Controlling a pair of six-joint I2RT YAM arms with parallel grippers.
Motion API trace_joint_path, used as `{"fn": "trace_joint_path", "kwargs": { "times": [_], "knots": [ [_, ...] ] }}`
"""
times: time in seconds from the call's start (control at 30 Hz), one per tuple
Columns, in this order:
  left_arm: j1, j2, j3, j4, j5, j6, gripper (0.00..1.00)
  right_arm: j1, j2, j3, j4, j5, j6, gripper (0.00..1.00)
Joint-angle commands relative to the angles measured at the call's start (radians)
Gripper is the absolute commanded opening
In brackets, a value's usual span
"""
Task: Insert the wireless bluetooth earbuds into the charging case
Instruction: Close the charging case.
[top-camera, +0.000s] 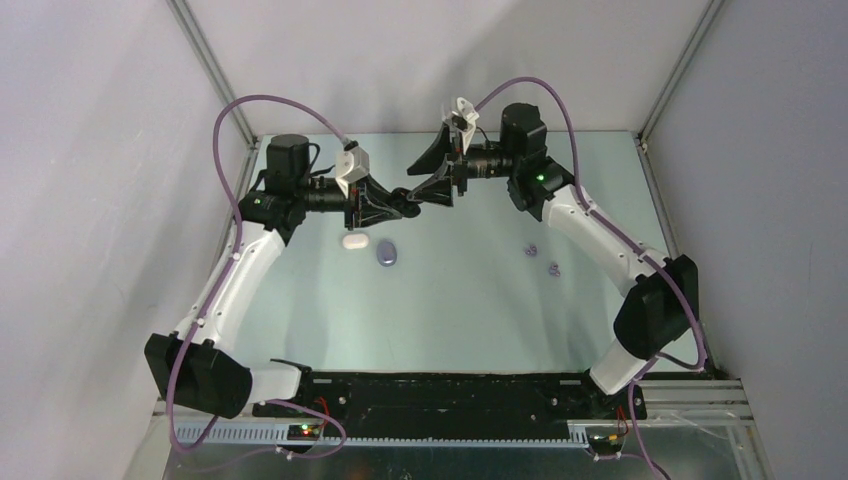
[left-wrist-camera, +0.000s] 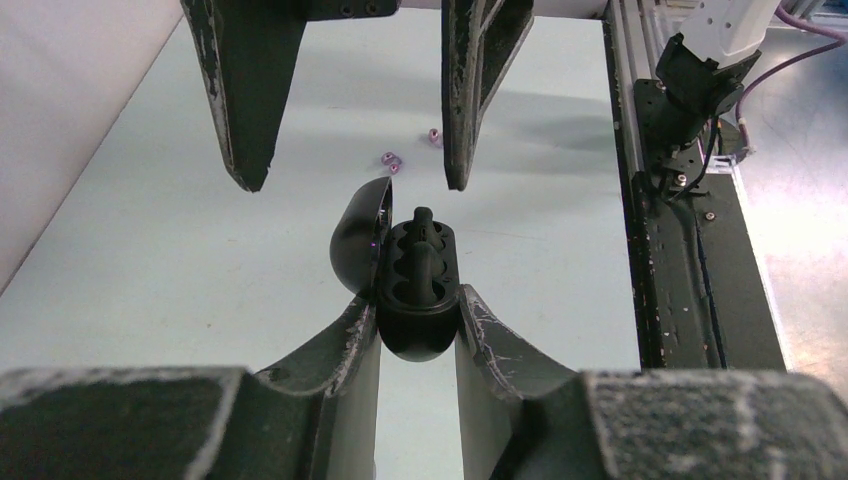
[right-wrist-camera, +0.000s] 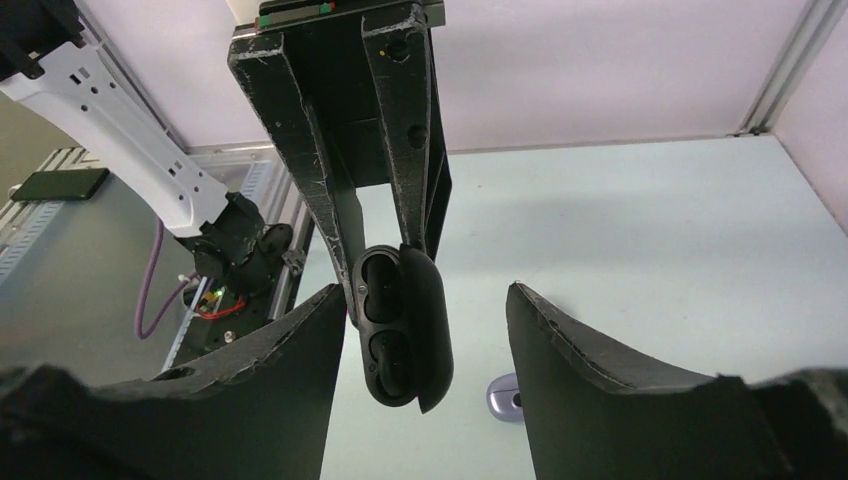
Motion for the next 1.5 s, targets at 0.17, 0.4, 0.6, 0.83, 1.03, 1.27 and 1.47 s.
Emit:
{"fn": "trace_joint_path", "kwargs": {
  "times": [0.17,0.4,0.6,0.83,1.03,1.27,1.47],
  "knots": [
    [-0.004,-0.021,0.058,-0.010,0.008,0.034,0.00,0.016,0.049,0.086,-0.071,-0.001,-0.030,0.63],
    [-0.004,-0.016,0.062,-0.020,0.006,0.042,0.00,0.019,0.076,0.106,-0.088,0.014,-0.034,0.61],
    [-0.003,-0.014,0.064,-0.018,0.007,0.042,0.00,0.031,0.087,0.109,-0.132,0.039,-0.065,0.60],
    [0.000,-0.001,0.052,0.010,-0.021,-0.004,0.00,0.027,0.079,0.101,-0.154,-0.060,-0.073,0.60],
    [0.002,0.004,0.043,-0.013,-0.058,0.025,0.00,-0.023,0.066,0.087,-0.039,-0.165,0.010,0.69],
    [0.017,0.017,0.008,0.189,-0.162,-0.217,0.00,-0.004,0.059,0.090,-0.196,-0.147,-0.123,0.69],
    [0.041,0.054,0.009,0.222,-0.234,-0.315,0.00,0.002,0.008,0.063,-0.193,-0.110,-0.165,0.68]
  ]
}}
